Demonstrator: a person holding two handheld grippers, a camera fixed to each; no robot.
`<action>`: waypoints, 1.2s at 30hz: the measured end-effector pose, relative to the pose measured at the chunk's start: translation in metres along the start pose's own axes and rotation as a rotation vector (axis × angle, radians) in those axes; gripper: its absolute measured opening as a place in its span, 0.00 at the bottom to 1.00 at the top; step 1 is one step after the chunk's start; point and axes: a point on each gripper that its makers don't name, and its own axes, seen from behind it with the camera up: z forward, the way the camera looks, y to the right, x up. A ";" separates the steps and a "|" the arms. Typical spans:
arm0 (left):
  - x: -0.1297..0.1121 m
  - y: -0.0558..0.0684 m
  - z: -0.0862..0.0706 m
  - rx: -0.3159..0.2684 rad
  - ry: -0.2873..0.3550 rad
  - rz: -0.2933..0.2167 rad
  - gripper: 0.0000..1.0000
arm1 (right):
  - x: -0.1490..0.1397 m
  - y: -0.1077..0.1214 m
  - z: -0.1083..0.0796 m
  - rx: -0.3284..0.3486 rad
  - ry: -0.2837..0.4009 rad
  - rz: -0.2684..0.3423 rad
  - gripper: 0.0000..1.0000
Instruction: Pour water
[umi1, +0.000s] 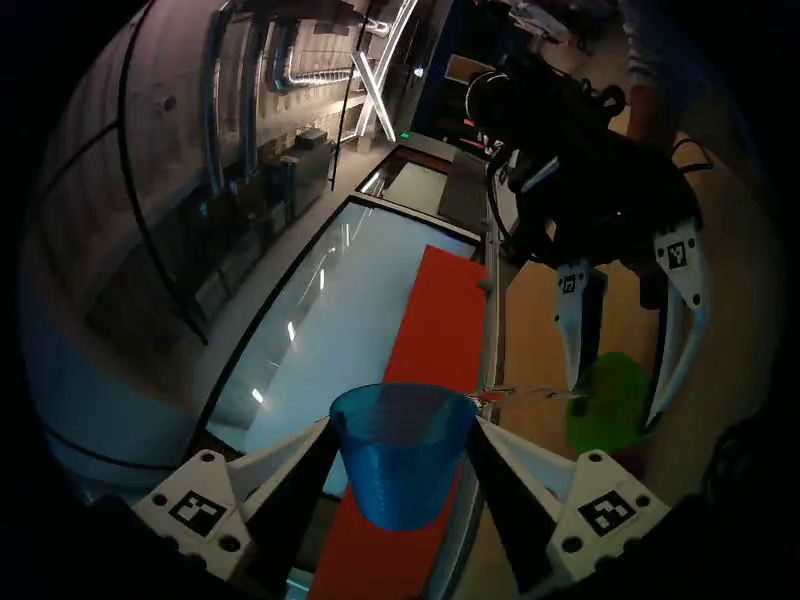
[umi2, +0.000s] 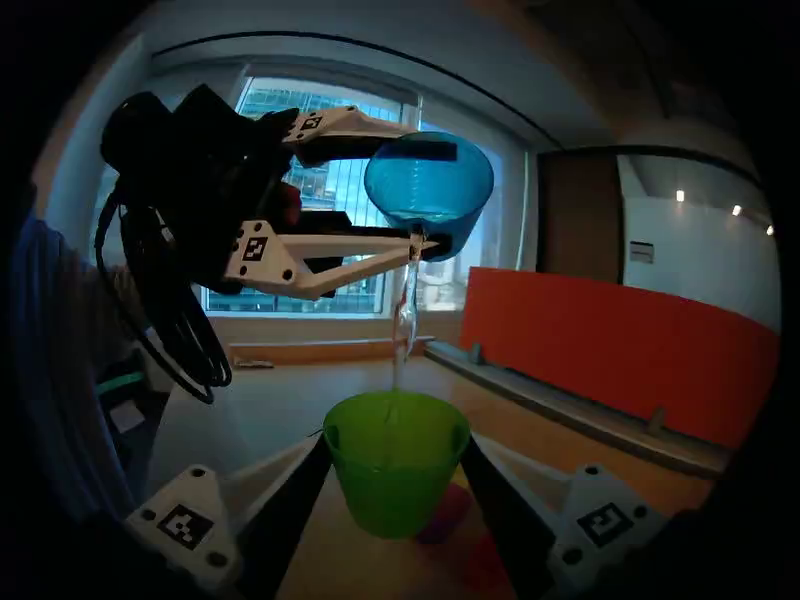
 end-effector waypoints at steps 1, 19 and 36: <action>0.000 -0.001 0.000 0.001 0.000 0.004 0.86 | 0.000 0.000 0.000 0.000 0.000 -0.001 0.90; 0.007 -0.006 -0.002 0.004 0.004 0.074 0.86 | 0.002 -0.002 -0.002 -0.007 0.008 -0.004 0.90; 0.013 -0.012 0.001 0.013 0.007 0.172 0.86 | 0.004 -0.002 -0.004 -0.010 0.012 -0.007 0.90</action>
